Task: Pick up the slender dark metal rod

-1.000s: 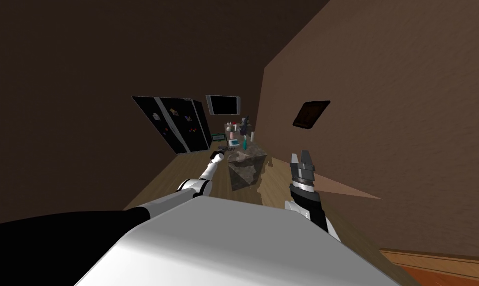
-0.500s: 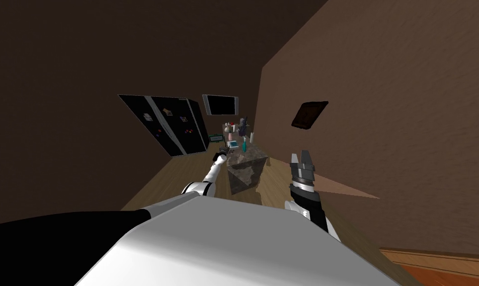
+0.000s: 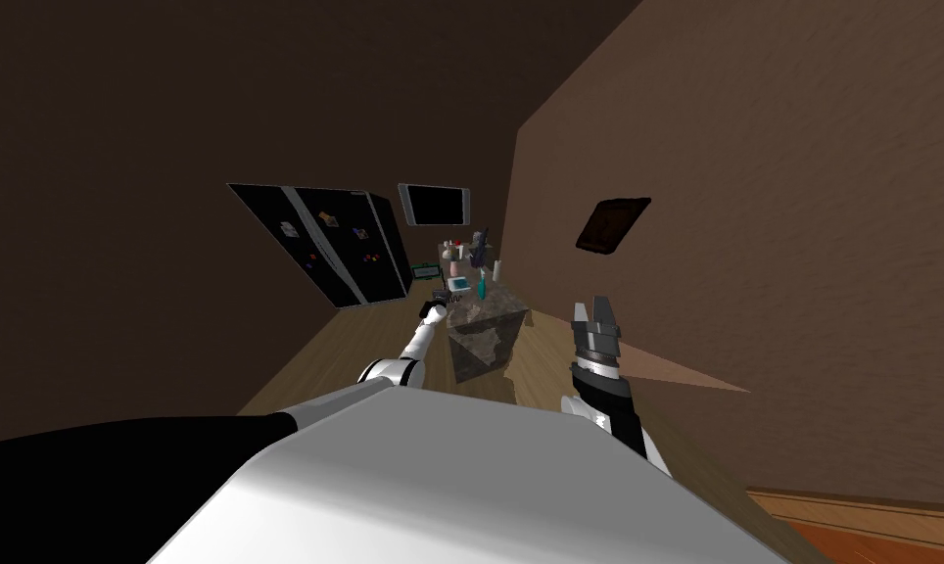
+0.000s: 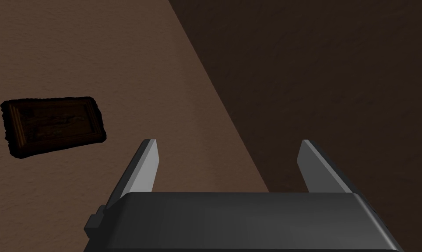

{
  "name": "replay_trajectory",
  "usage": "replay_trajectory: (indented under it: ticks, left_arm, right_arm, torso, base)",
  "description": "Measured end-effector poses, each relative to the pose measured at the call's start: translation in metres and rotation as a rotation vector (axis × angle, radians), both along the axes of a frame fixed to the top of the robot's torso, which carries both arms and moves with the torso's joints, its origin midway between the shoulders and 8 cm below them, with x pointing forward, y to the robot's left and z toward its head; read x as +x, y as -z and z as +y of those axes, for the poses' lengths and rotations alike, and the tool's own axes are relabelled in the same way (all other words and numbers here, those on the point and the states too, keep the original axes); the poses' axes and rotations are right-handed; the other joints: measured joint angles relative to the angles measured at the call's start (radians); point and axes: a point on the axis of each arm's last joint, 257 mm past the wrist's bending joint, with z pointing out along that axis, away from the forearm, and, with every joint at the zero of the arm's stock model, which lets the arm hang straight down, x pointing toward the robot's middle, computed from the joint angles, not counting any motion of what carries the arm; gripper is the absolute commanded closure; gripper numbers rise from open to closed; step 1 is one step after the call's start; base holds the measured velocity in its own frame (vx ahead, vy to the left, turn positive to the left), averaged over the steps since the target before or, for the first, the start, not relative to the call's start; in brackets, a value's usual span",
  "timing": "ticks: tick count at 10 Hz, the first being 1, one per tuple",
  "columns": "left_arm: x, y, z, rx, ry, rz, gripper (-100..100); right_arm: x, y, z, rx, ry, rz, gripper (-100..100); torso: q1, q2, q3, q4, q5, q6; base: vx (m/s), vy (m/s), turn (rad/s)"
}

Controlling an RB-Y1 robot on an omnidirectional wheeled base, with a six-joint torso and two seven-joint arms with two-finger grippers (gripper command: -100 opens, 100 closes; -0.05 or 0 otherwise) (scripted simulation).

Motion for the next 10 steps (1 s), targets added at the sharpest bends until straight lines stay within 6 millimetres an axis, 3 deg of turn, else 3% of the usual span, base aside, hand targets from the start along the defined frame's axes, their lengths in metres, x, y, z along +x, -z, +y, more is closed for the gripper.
replay_trajectory:
  ticks: [1, 3, 7, 10]
  left_arm:
    - [0.000, 0.000, 0.000, 0.000, 0.000, 0.000, 100]
    - [0.000, 0.000, 0.000, 0.000, 0.000, 0.000, -100]
    - [-0.007, 0.008, 0.034, 0.038, -0.029, 0.016, -100]
    - [-0.018, 0.024, 0.060, 0.044, -0.063, 0.033, -100]
  right_arm:
    - [0.000, 0.000, 0.000, 0.000, 0.000, 0.000, 0]
    - [0.000, 0.000, 0.000, 0.000, 0.000, 0.000, 0]
    - [0.000, 0.000, 0.000, 0.000, 0.000, 0.000, 0]
    - [0.000, 0.000, 0.000, 0.000, 0.000, 0.000, 0]
  torso:
    - [0.000, 0.000, 0.000, 0.000, 0.000, 0.000]
    - [0.000, 0.000, 0.000, 0.000, 0.000, 0.000]
    - [0.005, 0.007, 0.004, 0.002, 0.001, 0.000]
    - [0.013, 0.004, 0.002, 0.001, 0.003, -0.001]
  base:
    - [0.000, 0.000, 0.000]
    - [-0.057, 0.002, -0.034]
    - [-0.106, 0.063, -0.070]
    - [-0.054, 0.179, -0.114]
